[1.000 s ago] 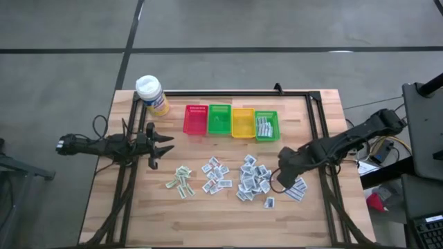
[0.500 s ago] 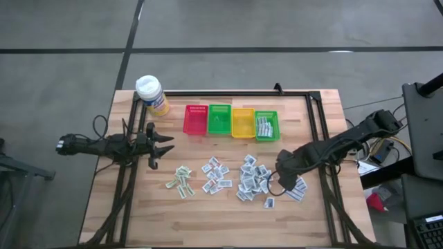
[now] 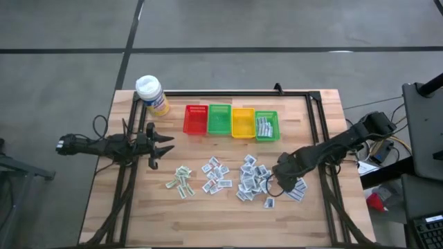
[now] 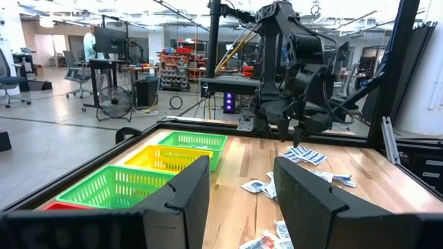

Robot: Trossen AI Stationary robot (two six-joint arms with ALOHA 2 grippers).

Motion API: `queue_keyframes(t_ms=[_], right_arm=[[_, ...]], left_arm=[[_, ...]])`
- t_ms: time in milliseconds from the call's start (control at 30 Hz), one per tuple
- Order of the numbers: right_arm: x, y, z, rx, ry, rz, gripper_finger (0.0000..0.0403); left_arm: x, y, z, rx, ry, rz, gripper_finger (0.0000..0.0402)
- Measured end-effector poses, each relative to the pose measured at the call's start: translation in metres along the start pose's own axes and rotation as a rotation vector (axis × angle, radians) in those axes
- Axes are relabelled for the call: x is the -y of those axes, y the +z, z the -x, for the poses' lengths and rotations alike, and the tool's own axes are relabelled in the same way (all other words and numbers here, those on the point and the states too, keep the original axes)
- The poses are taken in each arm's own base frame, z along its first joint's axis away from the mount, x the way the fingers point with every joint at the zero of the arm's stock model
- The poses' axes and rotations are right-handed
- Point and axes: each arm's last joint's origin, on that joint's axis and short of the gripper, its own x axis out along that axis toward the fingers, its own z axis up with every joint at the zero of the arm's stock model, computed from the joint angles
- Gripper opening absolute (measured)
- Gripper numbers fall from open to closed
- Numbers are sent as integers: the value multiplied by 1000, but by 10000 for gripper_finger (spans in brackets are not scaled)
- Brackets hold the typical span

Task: Pick & Place First Aid Supplies
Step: Put the blue bandage into the right green bin

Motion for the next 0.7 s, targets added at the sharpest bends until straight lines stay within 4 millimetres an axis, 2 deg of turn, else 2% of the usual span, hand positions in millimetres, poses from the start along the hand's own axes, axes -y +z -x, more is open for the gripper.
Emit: queue_keyframes(t_ms=[333, 500, 700], right_arm=[[-11, 8, -29, -46, -116, -2, 194], [-14, 10, -35, -63, -145, -9, 192], [-15, 15, -39, -89, -133, -28, 168]], left_arm=[[0, 0, 0, 0, 0, 0, 158], [0, 0, 0, 1, 0, 1, 158], [0, 0, 0, 3, 0, 2, 158]])
